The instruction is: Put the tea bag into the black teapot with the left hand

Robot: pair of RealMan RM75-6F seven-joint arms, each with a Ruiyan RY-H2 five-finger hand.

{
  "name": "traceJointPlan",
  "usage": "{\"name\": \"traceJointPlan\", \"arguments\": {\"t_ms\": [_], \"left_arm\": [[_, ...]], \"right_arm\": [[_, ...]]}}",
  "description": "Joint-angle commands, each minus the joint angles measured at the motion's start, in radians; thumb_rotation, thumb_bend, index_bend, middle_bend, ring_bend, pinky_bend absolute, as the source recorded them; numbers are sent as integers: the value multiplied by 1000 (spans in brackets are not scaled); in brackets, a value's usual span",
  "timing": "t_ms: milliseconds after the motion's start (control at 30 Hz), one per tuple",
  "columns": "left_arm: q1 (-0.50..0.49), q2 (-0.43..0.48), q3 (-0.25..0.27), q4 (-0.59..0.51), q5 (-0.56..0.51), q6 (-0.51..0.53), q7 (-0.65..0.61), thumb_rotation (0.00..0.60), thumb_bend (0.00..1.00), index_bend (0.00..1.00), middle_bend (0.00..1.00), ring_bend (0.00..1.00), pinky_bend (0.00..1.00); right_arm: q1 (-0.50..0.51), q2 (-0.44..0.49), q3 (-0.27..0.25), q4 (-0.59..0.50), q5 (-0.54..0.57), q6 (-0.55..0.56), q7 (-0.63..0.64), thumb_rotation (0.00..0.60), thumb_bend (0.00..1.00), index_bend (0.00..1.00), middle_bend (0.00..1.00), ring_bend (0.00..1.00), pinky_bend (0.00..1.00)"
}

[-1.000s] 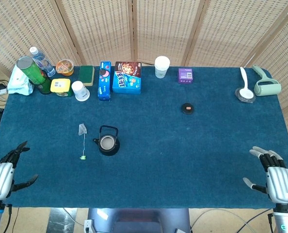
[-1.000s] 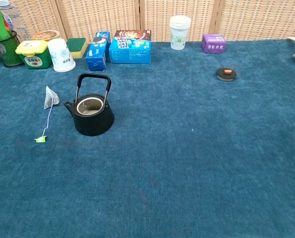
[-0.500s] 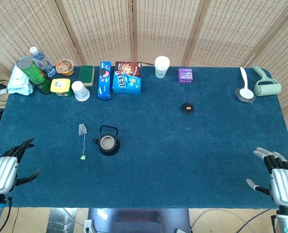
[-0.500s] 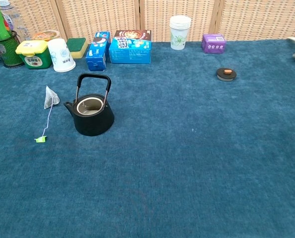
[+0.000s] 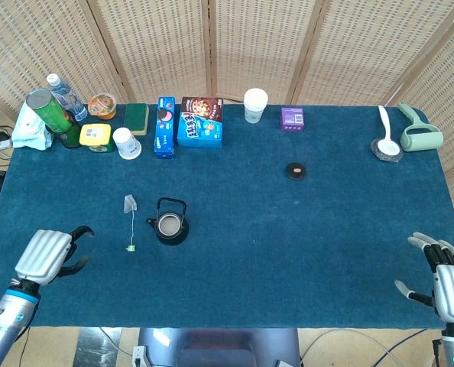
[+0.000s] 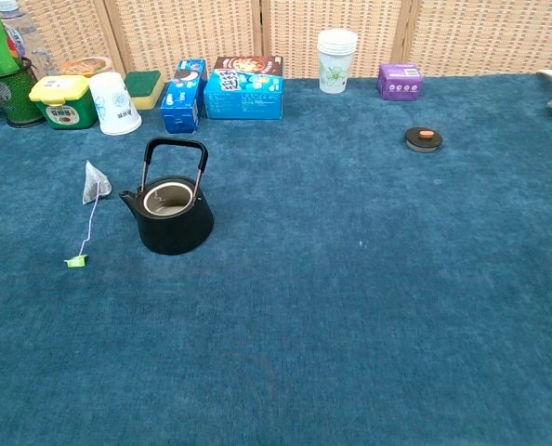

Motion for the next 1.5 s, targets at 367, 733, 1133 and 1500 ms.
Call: {"name": "traceJointPlan", "arguments": {"t_ms": [367, 733, 1133, 1500], "left_arm": [[-107, -103, -21, 57, -141, -110, 77, 600, 411, 424, 1000, 1000, 972], [-148, -191, -27, 143, -190, -122, 94, 600, 406, 472, 1000, 1000, 972], [-197, -274, -21, 228, -260, -170, 105, 600, 405, 522, 1000, 1000, 972], [-236, -325, -10, 281, -324, -214, 129, 600, 405, 521, 1000, 1000, 972]], "right_arm": [[16, -5, 13, 2, 34, -38, -15, 600, 16, 238, 217, 227, 154], [27, -10, 21, -8, 54, -59, -38, 600, 17, 238, 217, 227, 154], [28, -15, 22, 4, 72, -72, -34, 600, 16, 238, 216, 227, 154], [23, -11, 23, 8, 78, -68, -27, 600, 17, 238, 216, 227, 154]]}}
